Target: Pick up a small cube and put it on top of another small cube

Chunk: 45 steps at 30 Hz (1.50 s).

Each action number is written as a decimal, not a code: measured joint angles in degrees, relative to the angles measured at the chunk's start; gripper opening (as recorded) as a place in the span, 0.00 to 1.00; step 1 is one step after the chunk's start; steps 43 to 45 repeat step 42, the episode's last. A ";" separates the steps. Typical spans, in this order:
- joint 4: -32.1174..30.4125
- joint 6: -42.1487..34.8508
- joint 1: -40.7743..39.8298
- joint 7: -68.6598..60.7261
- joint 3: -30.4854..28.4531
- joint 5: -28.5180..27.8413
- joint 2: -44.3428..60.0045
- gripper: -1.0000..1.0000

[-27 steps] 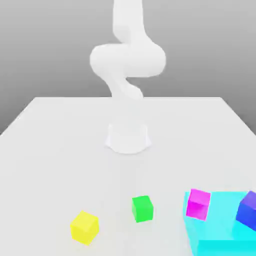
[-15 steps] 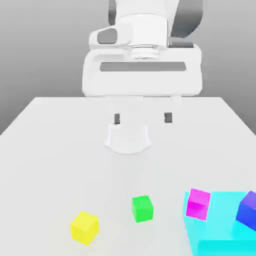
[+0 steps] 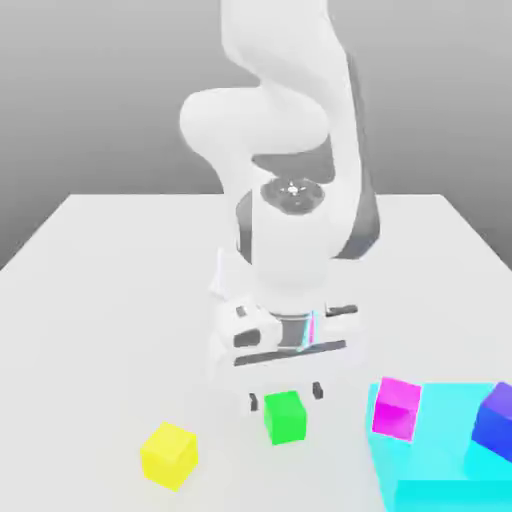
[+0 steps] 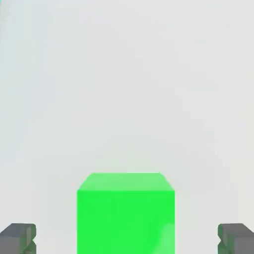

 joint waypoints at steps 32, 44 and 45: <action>30.93 -39.44 13.80 -26.27 11.02 2.10 -10.60 0.00; 30.21 -34.35 15.07 -26.14 10.57 -2.64 -3.89 1.00; 30.21 -34.35 15.07 -26.14 10.57 -2.64 -3.89 1.00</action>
